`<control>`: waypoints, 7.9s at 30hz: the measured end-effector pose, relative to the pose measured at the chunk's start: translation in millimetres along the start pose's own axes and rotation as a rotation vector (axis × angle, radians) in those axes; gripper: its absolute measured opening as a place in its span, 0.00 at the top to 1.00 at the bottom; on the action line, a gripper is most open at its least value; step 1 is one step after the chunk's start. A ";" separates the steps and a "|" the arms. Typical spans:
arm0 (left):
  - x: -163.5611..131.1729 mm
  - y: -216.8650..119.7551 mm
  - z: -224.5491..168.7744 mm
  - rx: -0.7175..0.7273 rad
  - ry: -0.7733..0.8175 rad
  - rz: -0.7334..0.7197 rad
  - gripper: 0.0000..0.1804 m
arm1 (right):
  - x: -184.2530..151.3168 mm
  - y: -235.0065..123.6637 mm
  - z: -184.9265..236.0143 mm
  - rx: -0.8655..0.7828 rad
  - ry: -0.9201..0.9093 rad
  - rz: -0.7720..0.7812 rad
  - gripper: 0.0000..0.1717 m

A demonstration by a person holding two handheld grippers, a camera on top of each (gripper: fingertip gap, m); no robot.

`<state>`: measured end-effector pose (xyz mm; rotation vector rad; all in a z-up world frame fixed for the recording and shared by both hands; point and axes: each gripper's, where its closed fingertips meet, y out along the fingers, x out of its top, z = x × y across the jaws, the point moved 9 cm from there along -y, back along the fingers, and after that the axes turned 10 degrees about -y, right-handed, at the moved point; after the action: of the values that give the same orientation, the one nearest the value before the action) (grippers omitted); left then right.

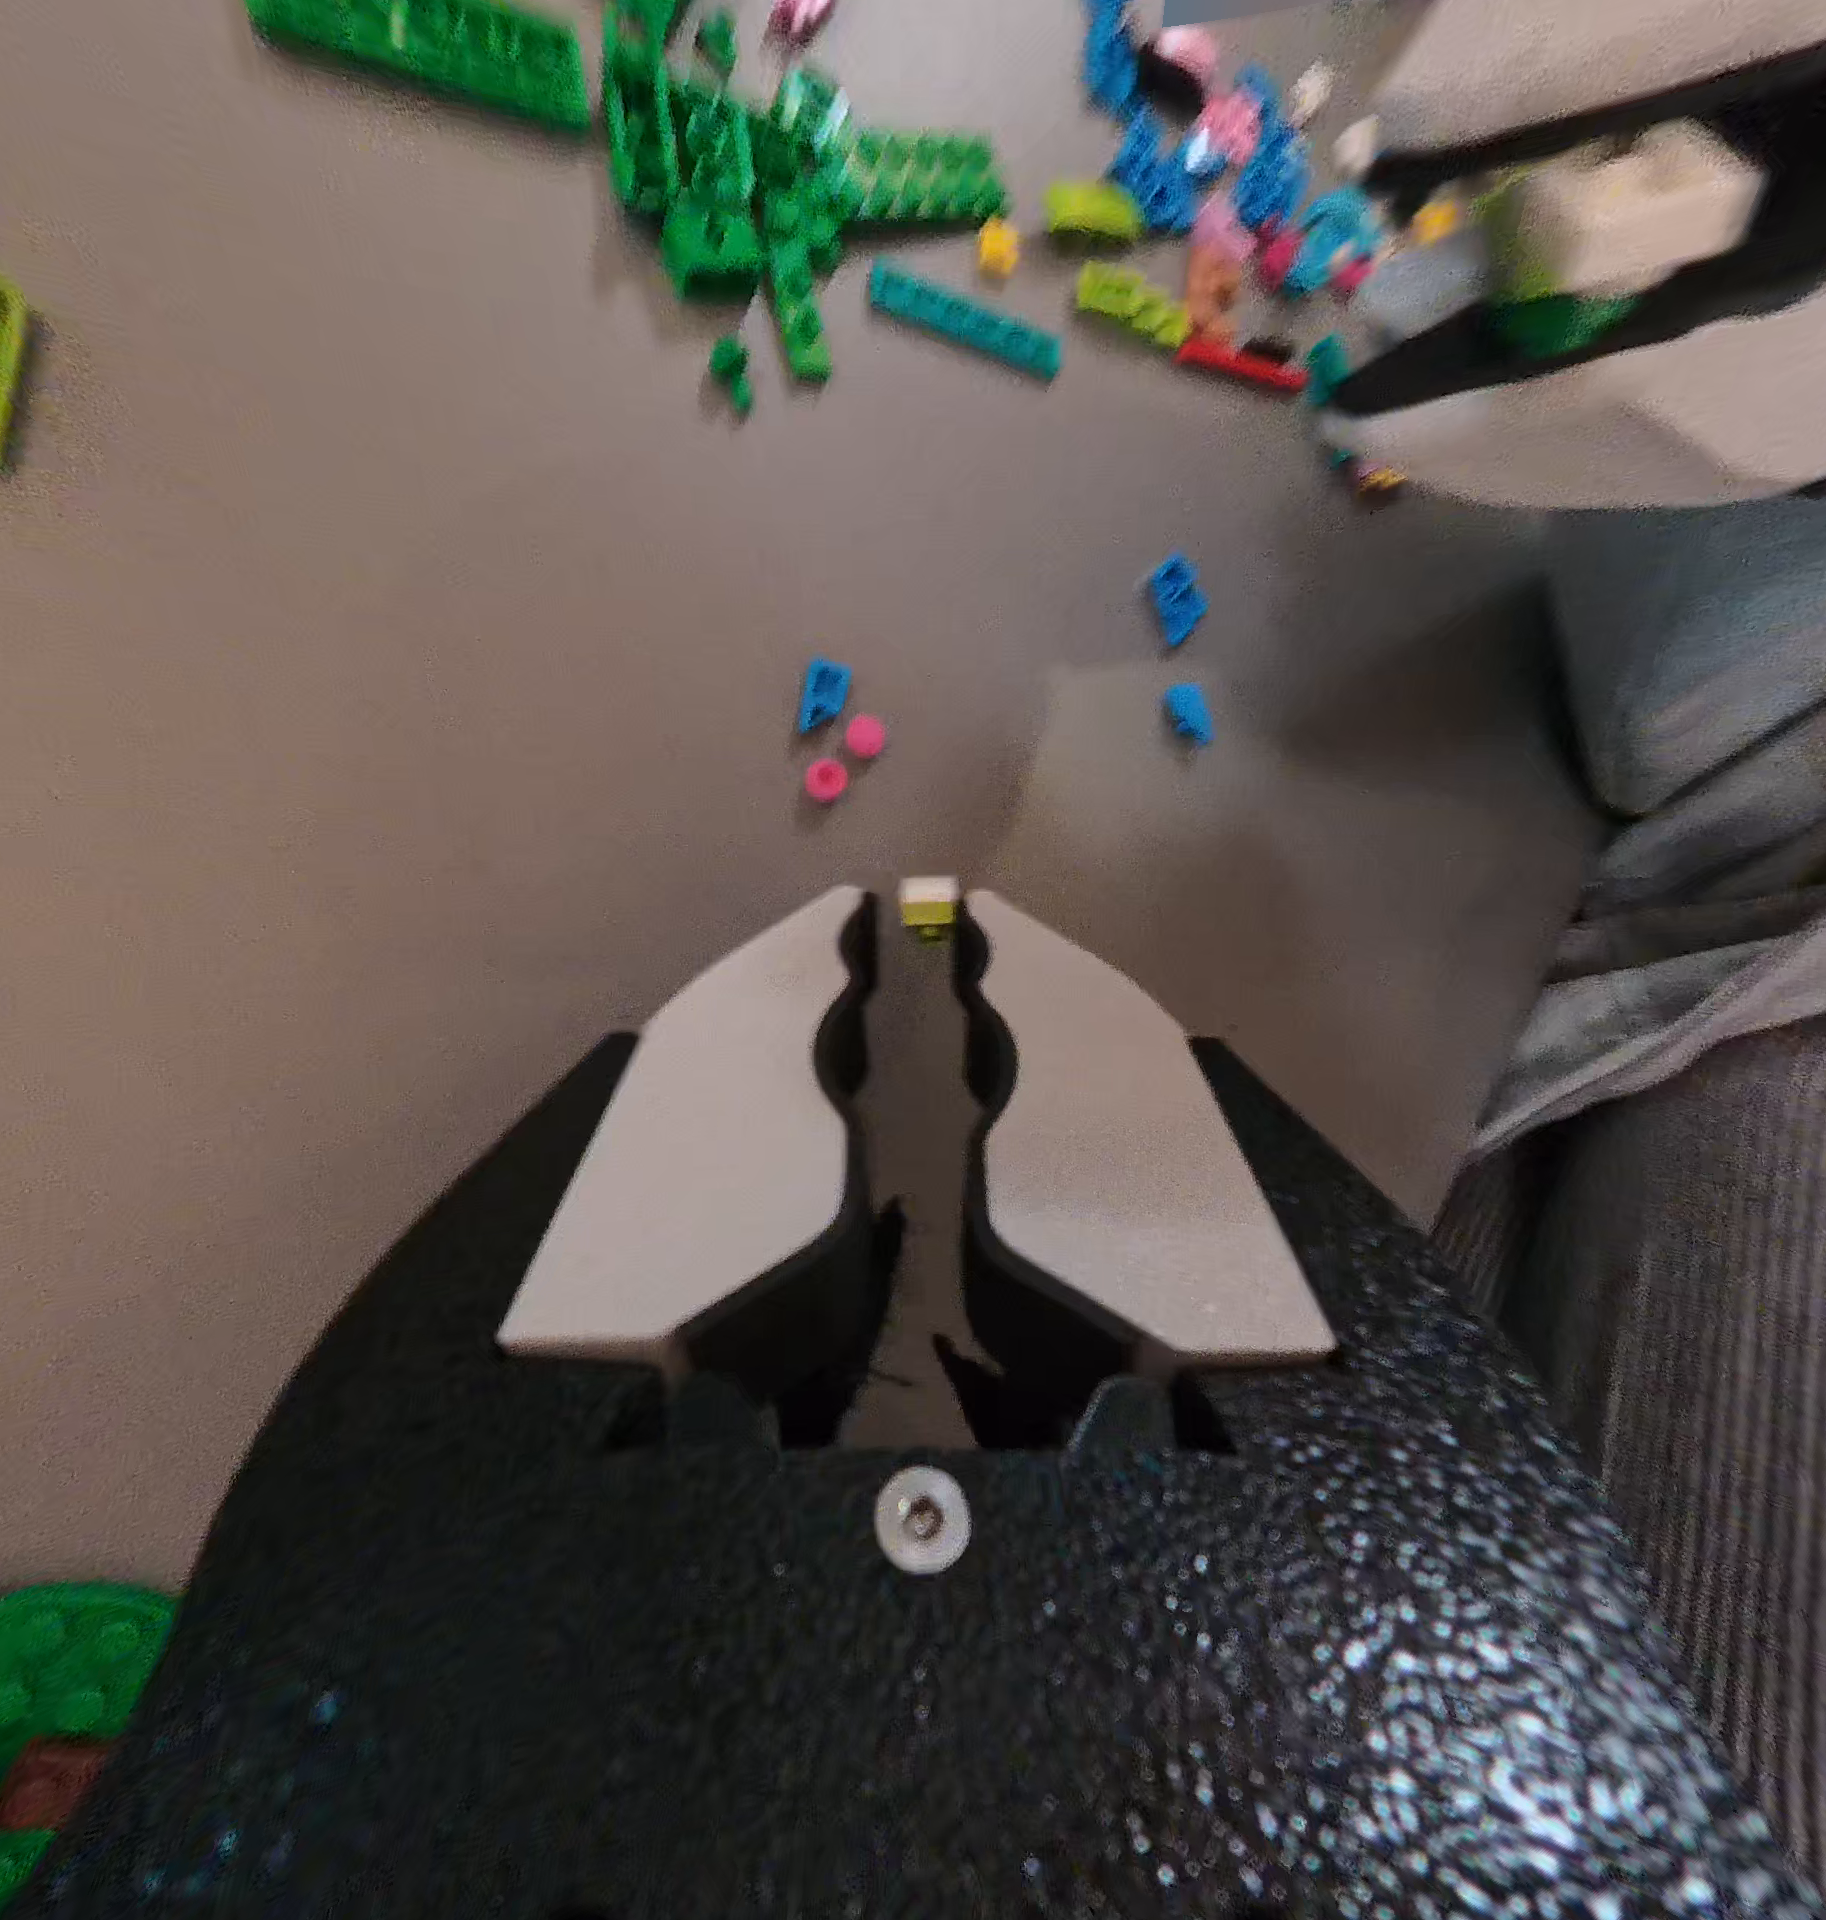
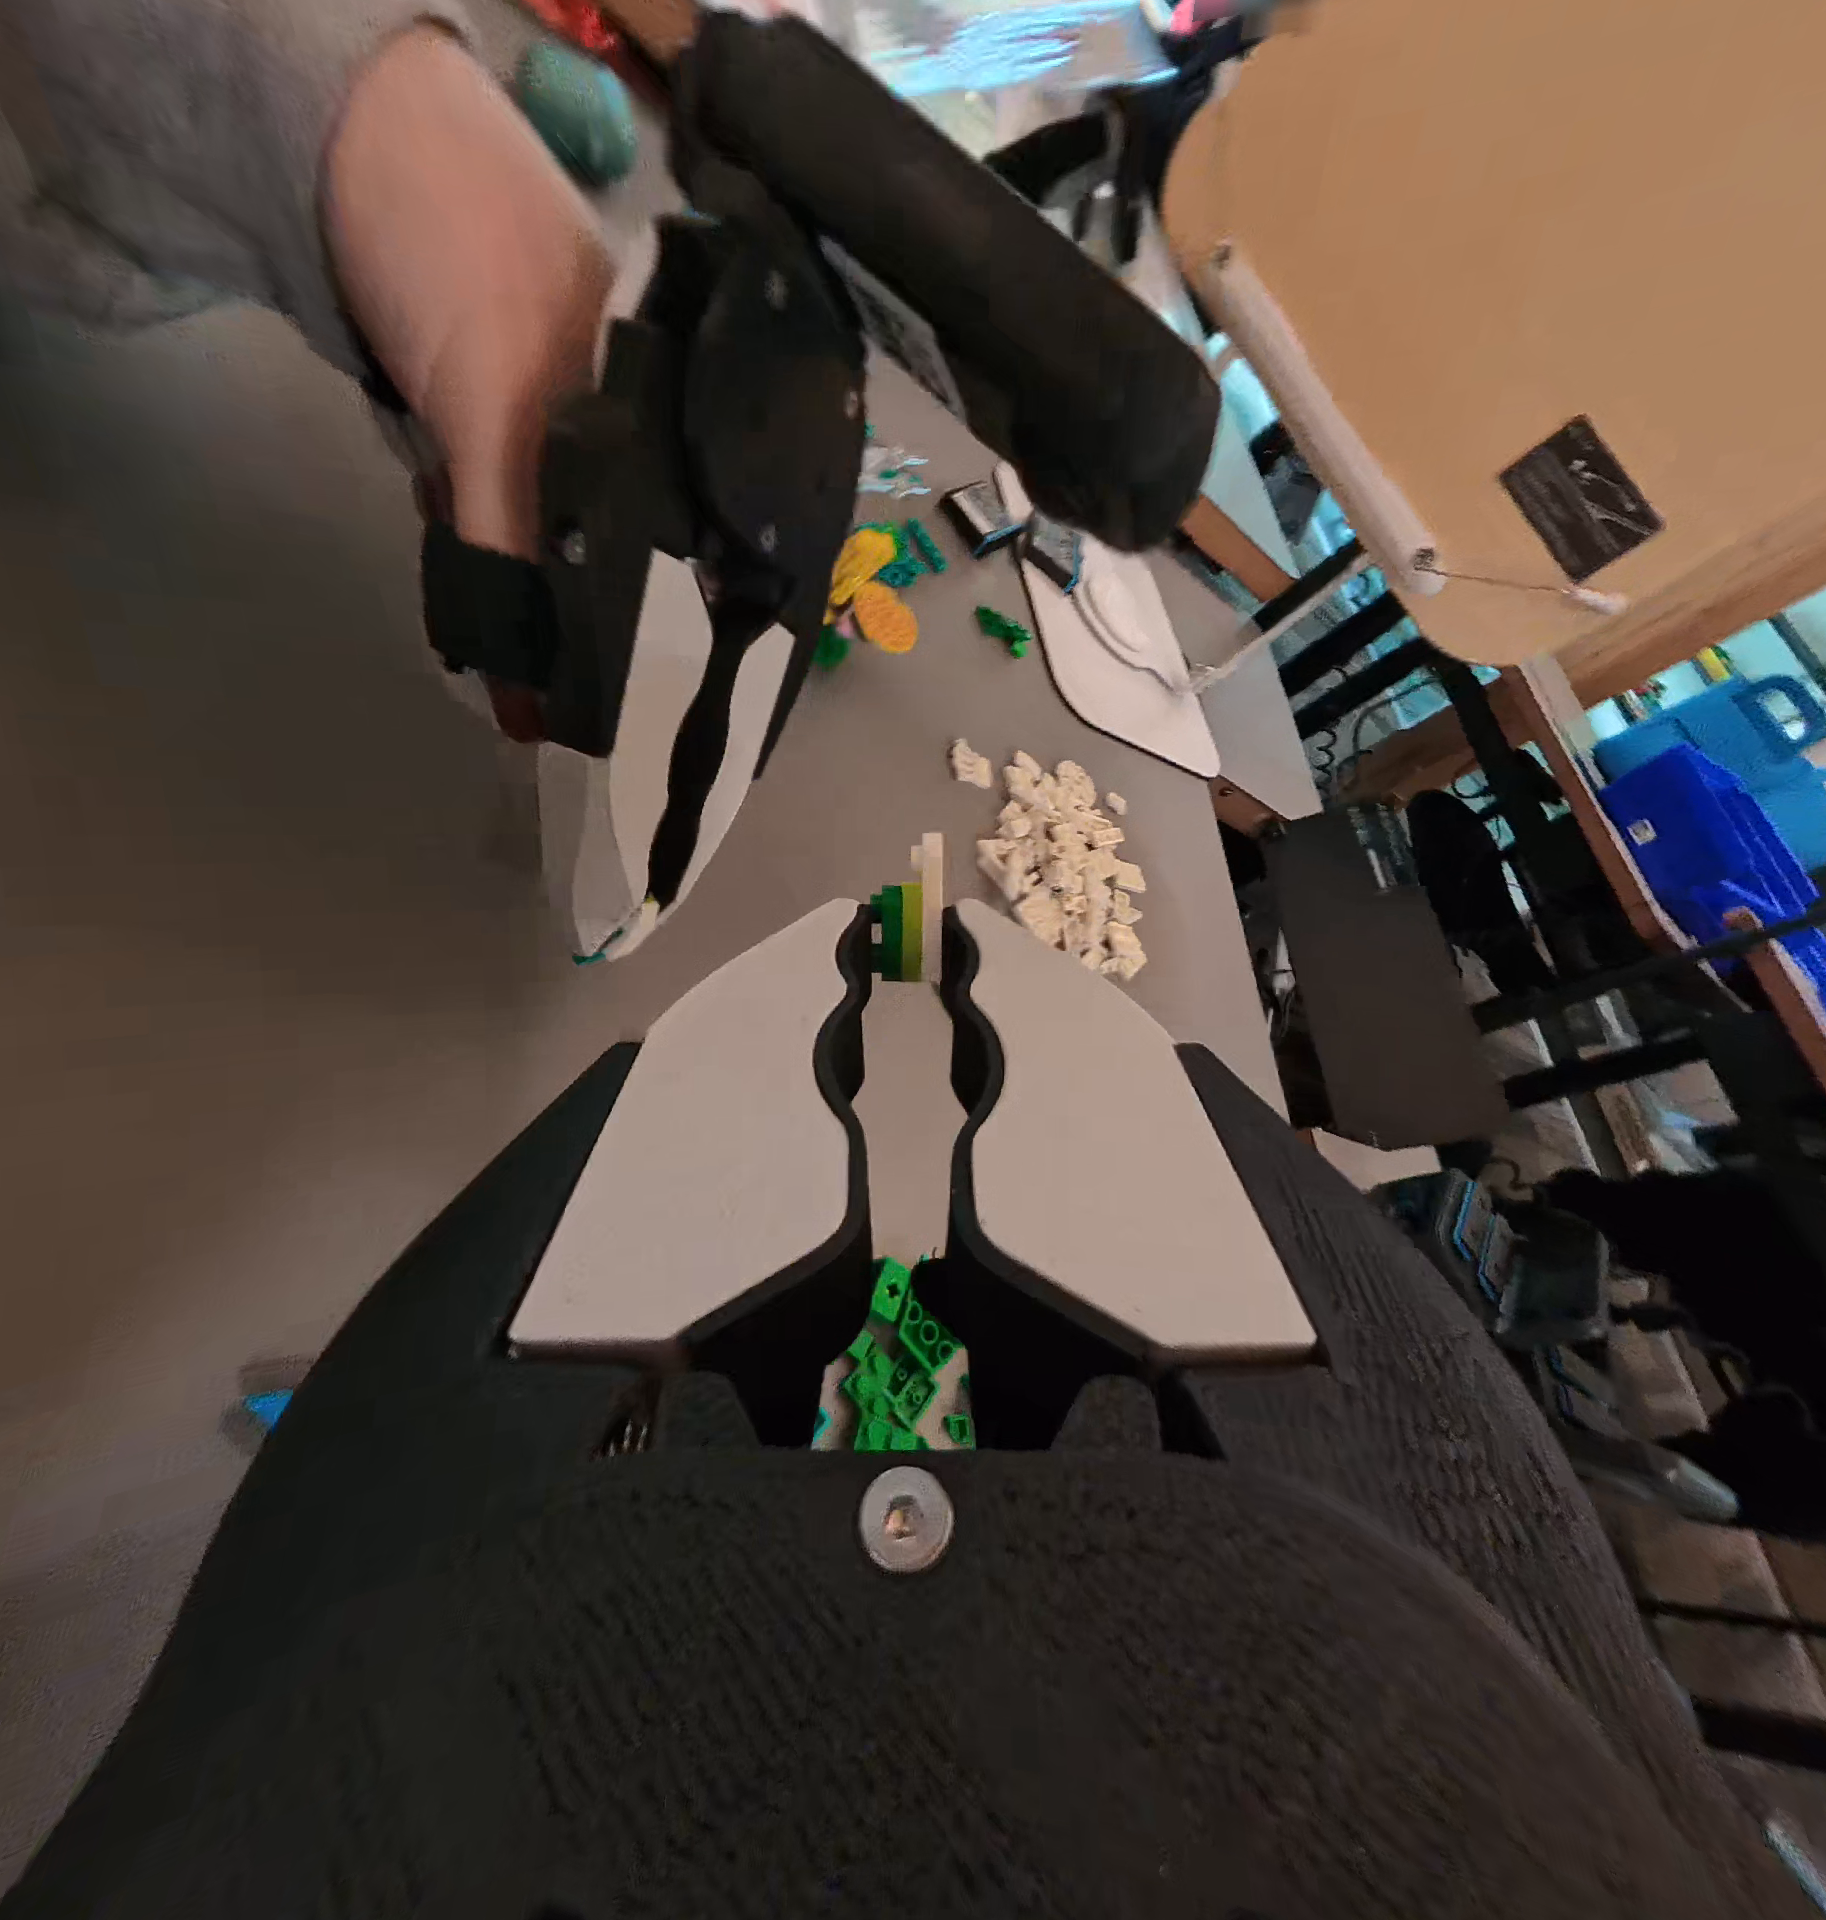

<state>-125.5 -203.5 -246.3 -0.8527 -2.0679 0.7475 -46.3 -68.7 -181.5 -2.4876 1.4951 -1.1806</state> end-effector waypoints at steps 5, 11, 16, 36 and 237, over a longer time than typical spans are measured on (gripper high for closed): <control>-8.0 2.2 -6.0 0.046 0.076 -0.018 0.66 | -3.9 4.8 11.6 0.077 -0.111 0.040 0.94; -4.1 -15.7 -16.2 0.012 0.188 -0.132 0.70 | -5.8 8.4 19.6 0.157 -0.124 0.042 0.94; -7.8 -15.2 -17.8 0.048 0.282 -0.085 0.71 | -11.6 13.0 26.6 0.209 -0.145 0.084 0.94; -22.6 -7.9 -37.9 0.220 0.829 -0.406 0.95 | -8.5 25.9 45.3 0.350 -0.129 0.032 0.94; -55.9 -15.9 -55.4 -0.625 0.075 -0.566 0.84 | 31.9 -26.6 78.6 0.036 -0.069 -0.373 0.96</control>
<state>-58.3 -243.8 -228.6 -0.5381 -2.3389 -0.2474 29.4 -106.2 -209.0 -2.8317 1.0105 -1.1315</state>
